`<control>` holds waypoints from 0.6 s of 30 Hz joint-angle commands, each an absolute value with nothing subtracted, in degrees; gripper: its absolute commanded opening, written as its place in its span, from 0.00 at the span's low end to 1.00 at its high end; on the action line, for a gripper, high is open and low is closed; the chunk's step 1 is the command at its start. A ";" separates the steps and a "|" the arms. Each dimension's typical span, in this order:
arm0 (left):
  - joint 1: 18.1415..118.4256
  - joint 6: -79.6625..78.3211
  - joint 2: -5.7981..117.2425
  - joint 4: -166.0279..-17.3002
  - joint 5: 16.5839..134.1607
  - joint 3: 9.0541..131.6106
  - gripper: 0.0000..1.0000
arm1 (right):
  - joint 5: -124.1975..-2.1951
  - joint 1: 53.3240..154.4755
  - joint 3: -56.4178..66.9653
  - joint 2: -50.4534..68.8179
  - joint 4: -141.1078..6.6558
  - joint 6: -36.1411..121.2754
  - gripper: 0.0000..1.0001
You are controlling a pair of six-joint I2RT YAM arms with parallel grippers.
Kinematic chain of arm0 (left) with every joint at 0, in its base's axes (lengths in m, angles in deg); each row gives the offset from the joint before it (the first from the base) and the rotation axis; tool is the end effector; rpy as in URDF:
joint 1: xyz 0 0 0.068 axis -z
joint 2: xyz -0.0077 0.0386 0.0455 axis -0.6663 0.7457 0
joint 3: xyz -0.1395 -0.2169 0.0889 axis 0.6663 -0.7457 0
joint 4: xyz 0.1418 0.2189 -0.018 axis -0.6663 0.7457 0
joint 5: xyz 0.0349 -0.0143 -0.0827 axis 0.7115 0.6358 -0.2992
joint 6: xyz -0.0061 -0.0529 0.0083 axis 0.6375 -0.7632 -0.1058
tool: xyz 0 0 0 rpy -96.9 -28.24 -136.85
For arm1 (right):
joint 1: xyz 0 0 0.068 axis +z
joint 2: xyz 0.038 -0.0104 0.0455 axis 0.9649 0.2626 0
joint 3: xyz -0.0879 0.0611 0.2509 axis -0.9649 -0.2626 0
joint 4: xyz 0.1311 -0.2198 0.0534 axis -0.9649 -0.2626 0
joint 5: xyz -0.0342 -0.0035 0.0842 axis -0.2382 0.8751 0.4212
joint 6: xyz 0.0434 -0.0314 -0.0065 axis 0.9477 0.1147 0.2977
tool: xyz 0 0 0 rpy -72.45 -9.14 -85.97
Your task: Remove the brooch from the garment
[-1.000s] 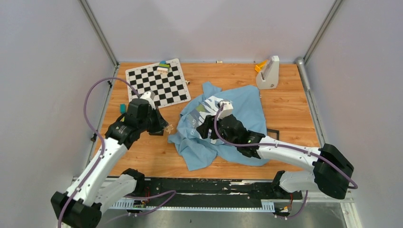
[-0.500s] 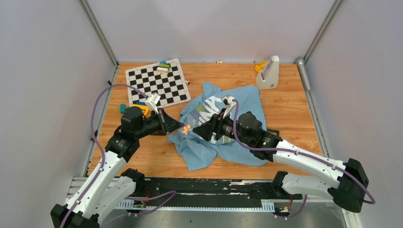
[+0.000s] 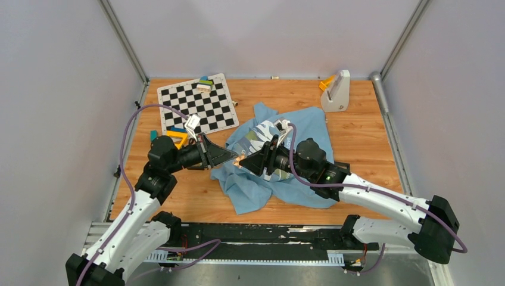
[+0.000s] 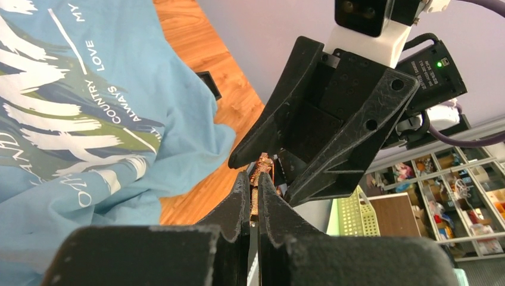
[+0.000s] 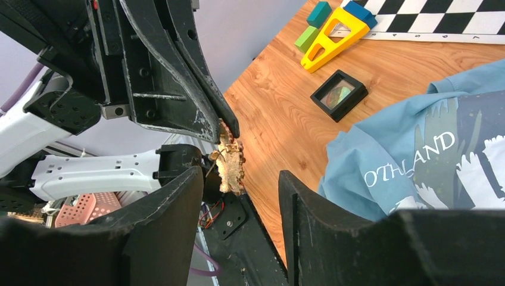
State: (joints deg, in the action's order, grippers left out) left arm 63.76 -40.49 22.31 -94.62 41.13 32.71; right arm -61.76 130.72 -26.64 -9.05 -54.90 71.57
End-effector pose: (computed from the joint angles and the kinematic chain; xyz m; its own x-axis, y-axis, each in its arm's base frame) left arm 0.1530 -0.0877 0.3137 -0.7289 -0.3271 -0.6014 0.5325 0.2811 -0.7984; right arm 0.1403 0.2177 0.3107 -0.5885 0.1613 -0.7923 -0.6923 0.4057 0.5968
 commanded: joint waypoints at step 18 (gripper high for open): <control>63.52 -45.23 21.62 -101.70 37.84 31.49 0.00 | -61.62 130.54 -24.83 -7.35 -50.02 71.81 0.30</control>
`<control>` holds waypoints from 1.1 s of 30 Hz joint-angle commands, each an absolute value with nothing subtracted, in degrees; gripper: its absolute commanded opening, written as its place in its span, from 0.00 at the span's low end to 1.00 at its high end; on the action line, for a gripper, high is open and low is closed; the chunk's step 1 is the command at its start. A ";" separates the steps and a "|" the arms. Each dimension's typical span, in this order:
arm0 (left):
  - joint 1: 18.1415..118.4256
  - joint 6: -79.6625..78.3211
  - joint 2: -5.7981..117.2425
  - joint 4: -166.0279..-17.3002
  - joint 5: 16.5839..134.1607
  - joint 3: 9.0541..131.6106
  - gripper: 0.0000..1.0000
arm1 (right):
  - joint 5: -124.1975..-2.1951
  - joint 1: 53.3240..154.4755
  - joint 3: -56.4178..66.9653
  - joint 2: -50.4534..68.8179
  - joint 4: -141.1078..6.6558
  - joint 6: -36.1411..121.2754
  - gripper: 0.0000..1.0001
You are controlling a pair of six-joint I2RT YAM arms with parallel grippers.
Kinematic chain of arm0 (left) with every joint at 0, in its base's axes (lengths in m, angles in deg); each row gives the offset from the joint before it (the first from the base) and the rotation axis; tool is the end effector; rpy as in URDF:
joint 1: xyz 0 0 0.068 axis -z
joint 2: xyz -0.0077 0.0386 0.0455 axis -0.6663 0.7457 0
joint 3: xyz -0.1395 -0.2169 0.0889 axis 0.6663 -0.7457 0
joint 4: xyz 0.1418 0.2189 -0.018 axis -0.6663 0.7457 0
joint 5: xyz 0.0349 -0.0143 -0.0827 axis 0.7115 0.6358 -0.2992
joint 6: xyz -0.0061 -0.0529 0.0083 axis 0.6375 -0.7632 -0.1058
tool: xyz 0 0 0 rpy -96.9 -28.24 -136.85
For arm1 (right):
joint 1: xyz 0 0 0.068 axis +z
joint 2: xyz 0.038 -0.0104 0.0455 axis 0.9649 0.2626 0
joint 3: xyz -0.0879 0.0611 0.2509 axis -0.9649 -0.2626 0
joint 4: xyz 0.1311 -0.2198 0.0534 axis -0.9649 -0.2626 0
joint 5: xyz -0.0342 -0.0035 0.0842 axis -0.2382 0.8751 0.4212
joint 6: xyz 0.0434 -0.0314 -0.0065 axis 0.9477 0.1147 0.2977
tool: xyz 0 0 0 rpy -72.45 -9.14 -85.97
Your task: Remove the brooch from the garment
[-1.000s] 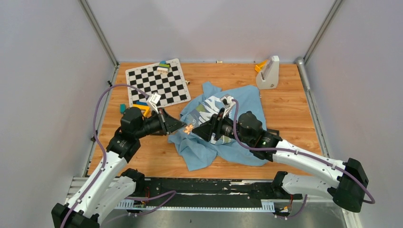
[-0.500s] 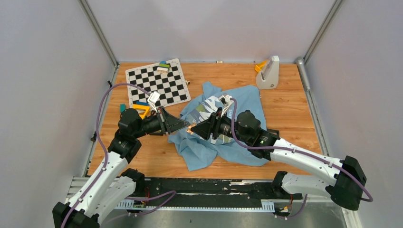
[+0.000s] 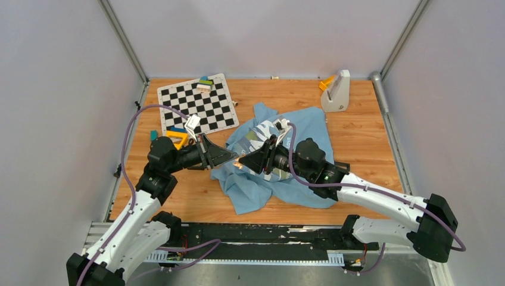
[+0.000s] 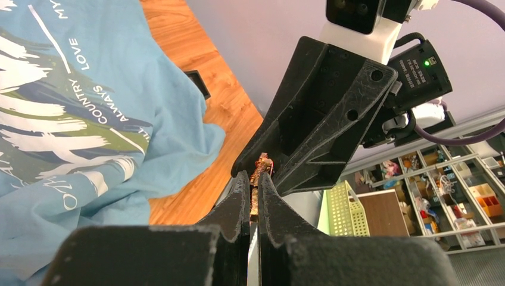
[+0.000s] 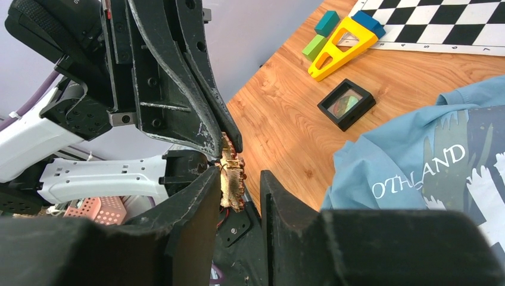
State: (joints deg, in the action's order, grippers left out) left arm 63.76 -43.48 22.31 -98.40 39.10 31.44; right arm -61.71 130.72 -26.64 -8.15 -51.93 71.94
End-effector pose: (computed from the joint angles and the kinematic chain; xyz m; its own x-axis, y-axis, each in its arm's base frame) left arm 0.1524 -0.0885 0.3125 -0.7444 -0.3245 -0.5835 0.5357 0.2315 -0.8121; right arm 0.1424 0.2208 0.3126 -0.5771 0.1871 -0.7949 -0.7009 0.3861 0.5997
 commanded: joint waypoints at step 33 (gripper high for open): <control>63.58 -35.94 22.28 -92.69 47.98 28.87 0.00 | -72.35 129.71 -27.99 -14.98 -60.16 75.65 0.68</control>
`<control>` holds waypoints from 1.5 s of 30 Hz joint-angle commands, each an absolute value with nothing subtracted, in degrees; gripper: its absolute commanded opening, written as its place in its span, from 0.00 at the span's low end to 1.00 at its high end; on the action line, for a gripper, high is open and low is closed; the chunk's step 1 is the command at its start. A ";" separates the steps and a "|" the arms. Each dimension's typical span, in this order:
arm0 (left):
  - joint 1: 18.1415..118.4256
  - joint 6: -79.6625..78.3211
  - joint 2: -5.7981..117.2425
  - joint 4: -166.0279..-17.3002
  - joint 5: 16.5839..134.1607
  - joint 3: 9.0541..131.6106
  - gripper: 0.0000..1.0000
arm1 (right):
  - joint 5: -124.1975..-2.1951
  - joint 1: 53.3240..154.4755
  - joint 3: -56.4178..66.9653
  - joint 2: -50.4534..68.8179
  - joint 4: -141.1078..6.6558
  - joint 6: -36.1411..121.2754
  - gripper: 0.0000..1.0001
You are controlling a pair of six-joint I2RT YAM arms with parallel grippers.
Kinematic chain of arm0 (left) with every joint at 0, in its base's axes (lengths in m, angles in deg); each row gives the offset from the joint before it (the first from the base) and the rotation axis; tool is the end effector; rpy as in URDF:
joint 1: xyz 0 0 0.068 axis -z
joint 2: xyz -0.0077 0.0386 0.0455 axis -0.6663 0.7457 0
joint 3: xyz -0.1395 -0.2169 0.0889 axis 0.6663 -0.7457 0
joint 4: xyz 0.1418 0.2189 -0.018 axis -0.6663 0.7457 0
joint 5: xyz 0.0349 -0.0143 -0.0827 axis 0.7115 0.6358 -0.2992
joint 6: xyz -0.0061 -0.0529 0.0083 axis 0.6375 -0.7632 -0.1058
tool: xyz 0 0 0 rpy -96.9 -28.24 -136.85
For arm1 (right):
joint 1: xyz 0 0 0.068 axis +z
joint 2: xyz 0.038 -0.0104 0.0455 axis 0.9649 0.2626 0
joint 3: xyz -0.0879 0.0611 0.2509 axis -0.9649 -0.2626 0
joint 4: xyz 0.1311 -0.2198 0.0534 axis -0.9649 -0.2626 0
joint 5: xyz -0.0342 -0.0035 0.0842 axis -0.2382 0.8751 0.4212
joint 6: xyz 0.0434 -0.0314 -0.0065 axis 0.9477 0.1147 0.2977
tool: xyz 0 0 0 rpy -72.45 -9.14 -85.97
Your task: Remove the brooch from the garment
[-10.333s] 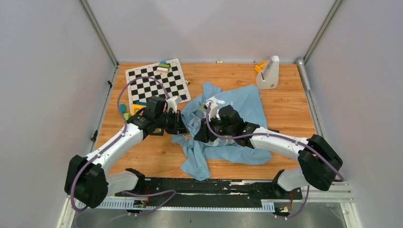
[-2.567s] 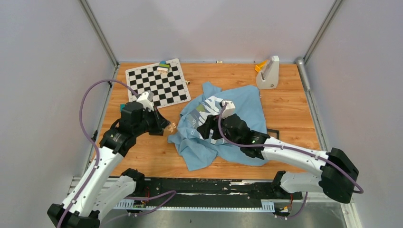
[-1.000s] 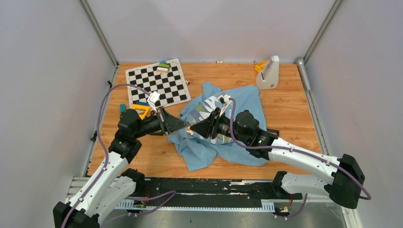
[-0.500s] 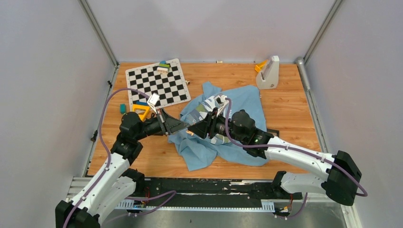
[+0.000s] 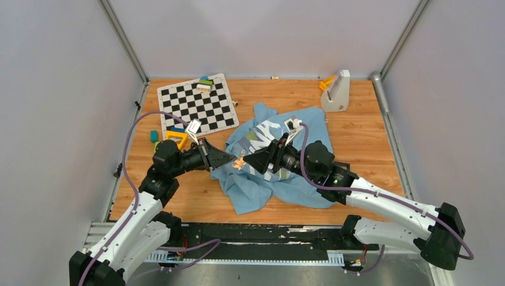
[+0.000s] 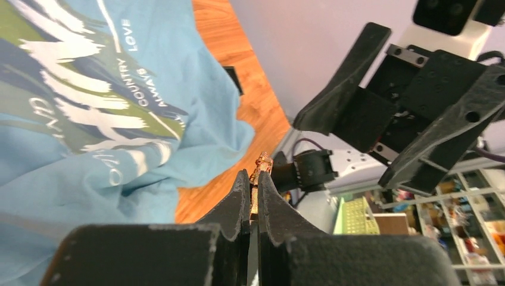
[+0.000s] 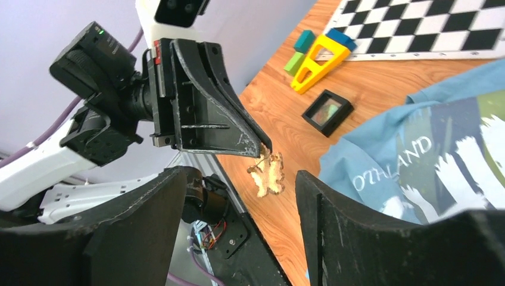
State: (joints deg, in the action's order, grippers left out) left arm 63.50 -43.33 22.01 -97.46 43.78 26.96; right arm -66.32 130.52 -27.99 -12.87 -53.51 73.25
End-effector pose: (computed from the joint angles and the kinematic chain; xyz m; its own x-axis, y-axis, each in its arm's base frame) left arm 0.1551 -0.0863 0.2840 -0.7590 -0.3682 -0.5369 0.4470 0.3049 -0.8410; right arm 0.1357 0.2044 0.3203 -0.5560 0.2616 -0.7889 -0.6677 0.4247 0.6114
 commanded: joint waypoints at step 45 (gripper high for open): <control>73.92 -9.76 51.34 -83.62 69.71 46.92 0.00 | -87.85 76.00 -26.10 -9.30 -105.06 76.32 0.99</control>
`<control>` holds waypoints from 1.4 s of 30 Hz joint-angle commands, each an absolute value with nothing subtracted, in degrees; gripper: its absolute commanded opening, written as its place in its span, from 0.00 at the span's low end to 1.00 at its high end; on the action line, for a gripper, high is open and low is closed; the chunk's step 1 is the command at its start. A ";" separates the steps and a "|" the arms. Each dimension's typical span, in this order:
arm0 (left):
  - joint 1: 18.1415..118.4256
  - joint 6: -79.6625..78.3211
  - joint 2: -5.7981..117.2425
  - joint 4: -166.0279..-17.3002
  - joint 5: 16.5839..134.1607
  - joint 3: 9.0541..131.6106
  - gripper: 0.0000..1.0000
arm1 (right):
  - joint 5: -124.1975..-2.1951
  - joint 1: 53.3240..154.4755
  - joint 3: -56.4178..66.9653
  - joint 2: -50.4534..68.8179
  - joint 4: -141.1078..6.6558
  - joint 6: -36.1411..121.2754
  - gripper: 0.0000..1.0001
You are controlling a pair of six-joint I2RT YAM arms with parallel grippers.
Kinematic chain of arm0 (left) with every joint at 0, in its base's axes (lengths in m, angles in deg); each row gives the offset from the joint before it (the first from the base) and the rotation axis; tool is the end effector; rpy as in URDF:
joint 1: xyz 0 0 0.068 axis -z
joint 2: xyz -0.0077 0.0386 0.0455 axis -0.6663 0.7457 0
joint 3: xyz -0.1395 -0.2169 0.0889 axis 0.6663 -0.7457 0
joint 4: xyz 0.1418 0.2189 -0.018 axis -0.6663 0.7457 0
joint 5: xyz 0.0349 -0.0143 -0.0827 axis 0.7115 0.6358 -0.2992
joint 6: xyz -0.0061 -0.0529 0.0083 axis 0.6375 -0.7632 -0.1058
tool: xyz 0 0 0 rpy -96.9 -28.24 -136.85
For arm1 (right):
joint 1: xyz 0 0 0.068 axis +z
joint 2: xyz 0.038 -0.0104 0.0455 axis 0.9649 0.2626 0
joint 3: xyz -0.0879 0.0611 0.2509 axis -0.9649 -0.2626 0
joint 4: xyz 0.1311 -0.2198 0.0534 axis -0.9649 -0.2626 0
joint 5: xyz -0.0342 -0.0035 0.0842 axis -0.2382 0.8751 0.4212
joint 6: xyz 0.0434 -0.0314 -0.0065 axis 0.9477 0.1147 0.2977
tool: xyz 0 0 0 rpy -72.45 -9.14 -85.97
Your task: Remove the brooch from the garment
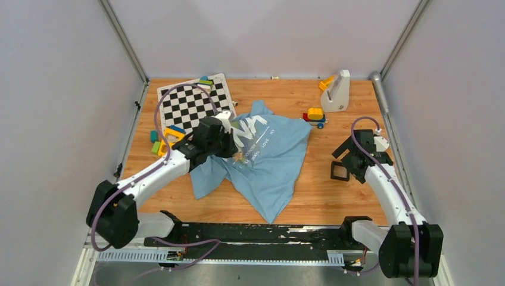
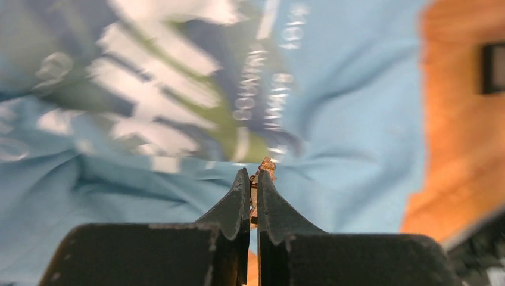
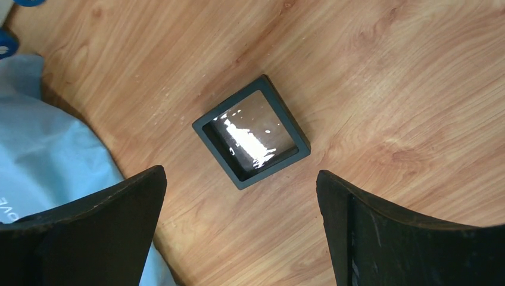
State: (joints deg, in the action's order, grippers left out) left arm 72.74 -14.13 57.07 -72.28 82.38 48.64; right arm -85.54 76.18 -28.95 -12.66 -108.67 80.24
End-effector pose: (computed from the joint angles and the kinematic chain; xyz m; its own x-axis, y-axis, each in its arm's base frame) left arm 0.2441 -0.1474 0.2403 -0.7588 -0.0382 -0.6502 0.2282 0.9194 -0.3203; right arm 0.1912 -0.0043 0.2286 -0.5442 0.6646 -0.5120 0.6798 0.7070 0.1951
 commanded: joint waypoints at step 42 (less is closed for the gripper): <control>74.38 -12.43 49.37 -94.86 56.83 39.83 0.00 | -74.43 69.68 -14.58 12.73 -123.37 119.05 0.97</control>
State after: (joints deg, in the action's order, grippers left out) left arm 74.32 -11.85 49.90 -92.06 58.18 40.07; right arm -76.51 69.76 -14.50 13.22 -122.22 112.90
